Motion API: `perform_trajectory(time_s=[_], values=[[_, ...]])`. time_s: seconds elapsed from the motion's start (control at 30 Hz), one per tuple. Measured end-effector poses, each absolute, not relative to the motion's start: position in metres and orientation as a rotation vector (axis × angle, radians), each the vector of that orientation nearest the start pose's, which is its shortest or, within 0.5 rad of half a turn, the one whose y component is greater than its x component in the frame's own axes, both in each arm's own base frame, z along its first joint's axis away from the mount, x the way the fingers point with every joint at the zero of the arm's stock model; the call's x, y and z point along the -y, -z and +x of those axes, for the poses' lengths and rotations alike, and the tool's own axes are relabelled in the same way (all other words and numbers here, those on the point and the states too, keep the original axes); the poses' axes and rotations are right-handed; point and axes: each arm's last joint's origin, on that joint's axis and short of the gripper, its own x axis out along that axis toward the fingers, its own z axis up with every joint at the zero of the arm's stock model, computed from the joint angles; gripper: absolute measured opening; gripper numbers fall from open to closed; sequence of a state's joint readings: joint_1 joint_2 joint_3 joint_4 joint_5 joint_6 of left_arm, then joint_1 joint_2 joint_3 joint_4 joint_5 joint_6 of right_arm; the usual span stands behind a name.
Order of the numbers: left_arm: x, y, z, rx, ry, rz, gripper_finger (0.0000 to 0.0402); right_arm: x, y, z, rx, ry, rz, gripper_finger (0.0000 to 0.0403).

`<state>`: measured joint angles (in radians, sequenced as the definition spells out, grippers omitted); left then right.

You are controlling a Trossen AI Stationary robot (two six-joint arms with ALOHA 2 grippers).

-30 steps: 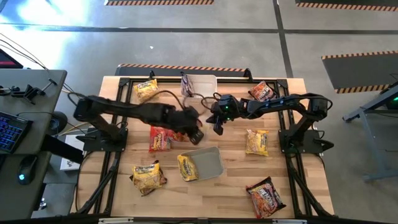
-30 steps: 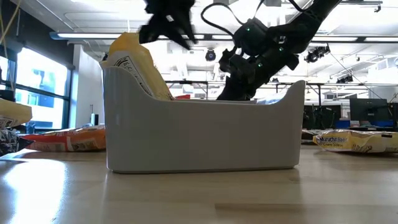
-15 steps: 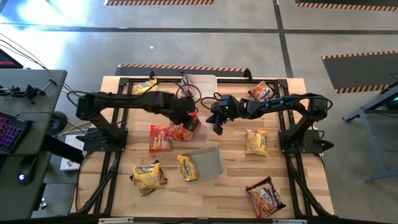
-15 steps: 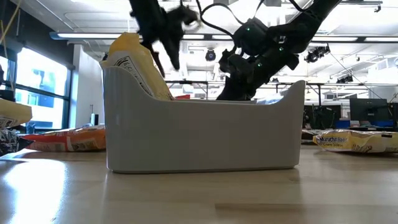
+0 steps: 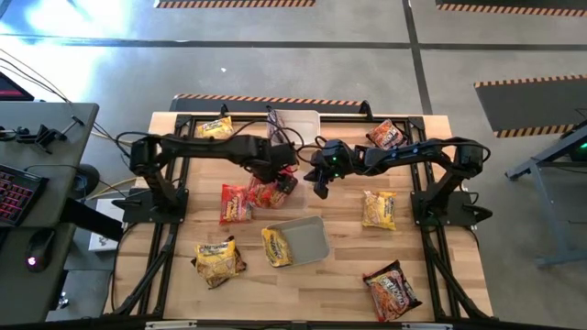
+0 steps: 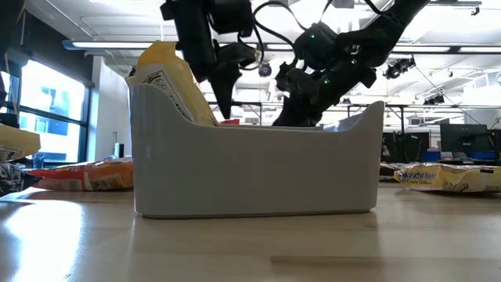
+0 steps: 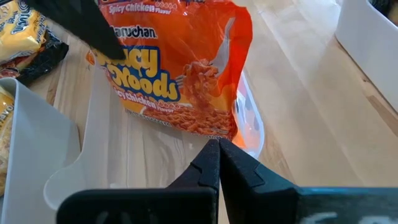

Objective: Sort Maruchan noodles
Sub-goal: Put the orange noodle pack into the transparent bin

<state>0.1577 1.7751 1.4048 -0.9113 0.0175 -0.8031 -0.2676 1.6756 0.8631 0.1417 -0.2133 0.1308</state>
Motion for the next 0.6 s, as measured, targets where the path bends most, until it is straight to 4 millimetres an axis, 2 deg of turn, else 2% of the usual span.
perform_trajectory(time_s=[0.1,0.23,0.6], values=[[-0.055,-0.231,0.348,-1.185,-0.627,-0.792,0.023,0.083,-0.17,0.325,-0.648,0.096,0.285,0.0],[-0.059,-0.225,0.351,-1.204,-0.627,-0.882,0.0193,0.083,-0.17,0.325,-0.648,0.096,0.285,0.0],[-0.059,-0.226,0.349,-1.186,-0.72,-1.007,0.003,0.083,-0.17,0.325,-0.644,0.1,0.283,0.0]])
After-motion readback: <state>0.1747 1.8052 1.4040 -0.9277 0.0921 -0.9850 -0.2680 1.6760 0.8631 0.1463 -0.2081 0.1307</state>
